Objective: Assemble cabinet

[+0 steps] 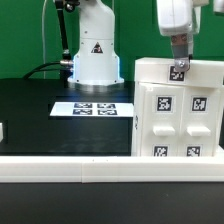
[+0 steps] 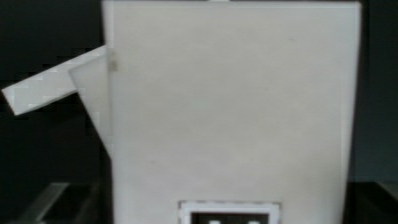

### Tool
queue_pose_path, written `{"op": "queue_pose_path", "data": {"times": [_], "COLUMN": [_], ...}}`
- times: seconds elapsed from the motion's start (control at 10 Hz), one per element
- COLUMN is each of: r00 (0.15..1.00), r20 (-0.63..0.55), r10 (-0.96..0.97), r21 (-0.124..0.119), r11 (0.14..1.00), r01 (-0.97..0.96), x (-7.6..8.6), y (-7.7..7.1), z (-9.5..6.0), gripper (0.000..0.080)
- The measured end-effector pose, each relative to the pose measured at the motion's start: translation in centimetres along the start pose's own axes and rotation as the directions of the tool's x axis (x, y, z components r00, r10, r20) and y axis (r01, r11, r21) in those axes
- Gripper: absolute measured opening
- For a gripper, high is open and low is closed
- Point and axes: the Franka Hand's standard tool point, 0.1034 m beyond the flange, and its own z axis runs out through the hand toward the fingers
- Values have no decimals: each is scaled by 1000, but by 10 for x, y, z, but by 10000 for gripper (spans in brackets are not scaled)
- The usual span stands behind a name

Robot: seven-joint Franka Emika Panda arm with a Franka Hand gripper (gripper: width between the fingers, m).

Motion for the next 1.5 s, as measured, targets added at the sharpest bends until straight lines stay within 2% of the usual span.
{"op": "queue_pose_path", "data": {"times": [0.1,0.5,0.8,0.9,1.2,1.5], "r00": [1000,999,997,982,850,671], "r20": [1,31,26,22,45,57], "r10": [-2,-34,-75,-186,-525,-739], "r21": [0,19,15,-11,-42,-29], "r11": [1000,999,997,982,849,671], "r01": [2,33,74,186,526,741], "x": [-1,-12,-11,-9,-11,-13], "y": [0,-3,-2,2,-1,-4], "z": [0,-16,-13,-10,-14,-16], "gripper": [767,797,797,797,797,797]}}
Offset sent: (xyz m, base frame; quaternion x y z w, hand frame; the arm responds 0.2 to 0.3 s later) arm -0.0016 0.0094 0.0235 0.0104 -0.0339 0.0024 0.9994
